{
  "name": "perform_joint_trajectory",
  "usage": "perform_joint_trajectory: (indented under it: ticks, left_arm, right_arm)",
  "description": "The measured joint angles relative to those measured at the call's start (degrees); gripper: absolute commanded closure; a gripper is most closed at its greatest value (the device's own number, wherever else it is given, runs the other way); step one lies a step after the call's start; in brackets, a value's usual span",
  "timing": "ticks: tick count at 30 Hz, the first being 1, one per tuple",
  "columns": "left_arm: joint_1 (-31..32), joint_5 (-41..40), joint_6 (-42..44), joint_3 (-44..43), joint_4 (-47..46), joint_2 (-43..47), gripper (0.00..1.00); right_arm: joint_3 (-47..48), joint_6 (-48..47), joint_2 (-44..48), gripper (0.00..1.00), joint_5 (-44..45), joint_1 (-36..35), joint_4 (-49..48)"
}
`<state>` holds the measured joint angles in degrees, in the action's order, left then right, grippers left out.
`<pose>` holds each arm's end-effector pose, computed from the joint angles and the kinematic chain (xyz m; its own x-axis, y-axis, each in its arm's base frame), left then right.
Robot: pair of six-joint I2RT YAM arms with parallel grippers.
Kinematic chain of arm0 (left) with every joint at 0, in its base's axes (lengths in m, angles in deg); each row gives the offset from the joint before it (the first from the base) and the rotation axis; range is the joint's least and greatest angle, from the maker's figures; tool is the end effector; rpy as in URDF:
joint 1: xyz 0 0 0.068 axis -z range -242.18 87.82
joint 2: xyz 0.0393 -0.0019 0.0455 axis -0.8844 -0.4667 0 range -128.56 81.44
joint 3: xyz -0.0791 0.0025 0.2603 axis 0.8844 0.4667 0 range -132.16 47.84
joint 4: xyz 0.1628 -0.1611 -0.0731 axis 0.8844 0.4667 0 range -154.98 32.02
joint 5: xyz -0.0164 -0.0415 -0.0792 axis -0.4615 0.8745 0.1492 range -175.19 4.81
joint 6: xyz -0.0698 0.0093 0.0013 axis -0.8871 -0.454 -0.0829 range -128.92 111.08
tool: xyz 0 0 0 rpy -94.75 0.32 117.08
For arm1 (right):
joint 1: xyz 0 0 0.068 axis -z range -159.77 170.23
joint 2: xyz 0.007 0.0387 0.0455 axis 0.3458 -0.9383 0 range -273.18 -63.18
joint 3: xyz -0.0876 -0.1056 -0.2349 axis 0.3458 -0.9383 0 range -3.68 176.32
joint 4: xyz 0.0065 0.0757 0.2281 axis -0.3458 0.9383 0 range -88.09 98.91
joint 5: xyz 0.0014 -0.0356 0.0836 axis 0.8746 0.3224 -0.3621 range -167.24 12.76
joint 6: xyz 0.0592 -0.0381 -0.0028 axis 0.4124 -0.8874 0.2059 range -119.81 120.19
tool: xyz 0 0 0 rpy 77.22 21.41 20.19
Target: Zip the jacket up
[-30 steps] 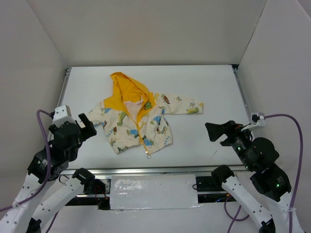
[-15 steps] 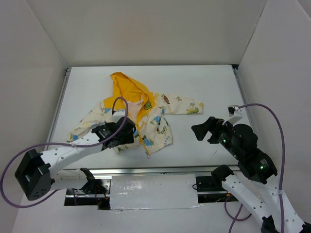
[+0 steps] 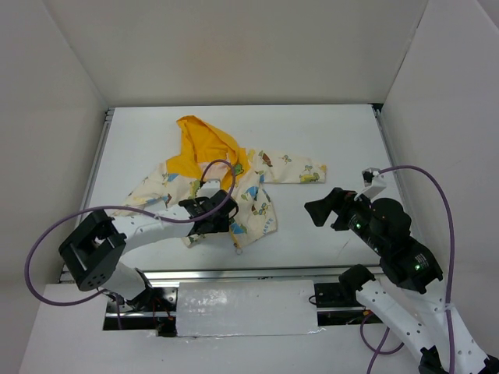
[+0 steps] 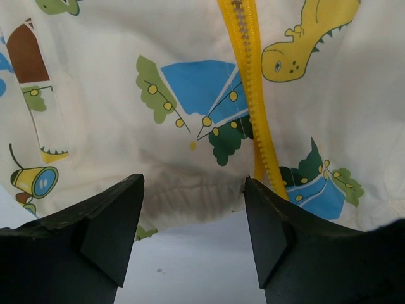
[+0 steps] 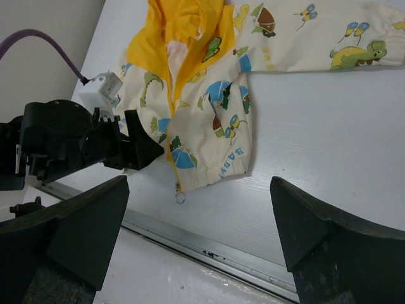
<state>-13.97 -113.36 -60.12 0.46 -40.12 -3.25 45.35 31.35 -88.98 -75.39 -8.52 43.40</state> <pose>0.1983 -0.1811 0.1782 -0.7670 -0.1726 -0.6179 -0.1393 0.9850 -0.1022 0.0786 0.0410 0.3296 -0.4700 0.3322 -0.8178 -0.2462 0.8404 0.4829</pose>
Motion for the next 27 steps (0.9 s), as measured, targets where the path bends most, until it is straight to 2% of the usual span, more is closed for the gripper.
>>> perform_joint_trajectory:
  ticks: [4,6,11,17,18,20,21,22,27]
  left_arm:
    - [0.0,0.4,0.0,0.0,-1.4,-0.6,0.24]
    - [0.0,1.0,0.0,0.0,-2.4,-1.0,0.32]
    - [0.0,1.7,0.0,0.0,-3.5,-2.6,0.35]
    - [0.0,1.7,-0.1,0.0,-3.5,-3.0,0.59]
    - [0.0,1.6,-0.2,0.0,-3.5,-3.0,0.67]
    - [0.0,1.5,-0.1,0.0,-3.5,-3.0,0.76]
    - [0.0,1.5,0.0,0.0,-3.5,-3.0,0.93]
    - [0.0,1.5,0.2,0.0,-3.6,-2.9,1.00]
    - [-0.6,2.1,0.2,0.3,-3.8,-1.4,1.00]
  right_arm:
    - [-0.1,-0.3,-0.1,0.00,-0.2,0.0,-0.2]
    - [-0.4,-0.4,-0.1,0.00,-0.3,0.0,-0.5]
    - [-0.7,-0.6,-0.3,0.00,-0.4,0.0,-0.4]
    - [-0.7,-0.8,-0.2,0.00,-0.3,0.0,-0.4]
    - [-0.7,-0.8,-0.2,0.00,-0.3,0.0,-0.4]
    - [-0.7,-0.8,-0.2,0.00,-0.3,0.0,-0.4]
    - [-0.7,-0.8,-0.2,0.00,-0.3,0.0,-0.4]
    - [-0.7,-0.8,-0.2,0.00,-0.3,0.0,-0.4]
    - [-0.7,-0.8,-0.2,0.00,-0.4,0.0,-0.5]
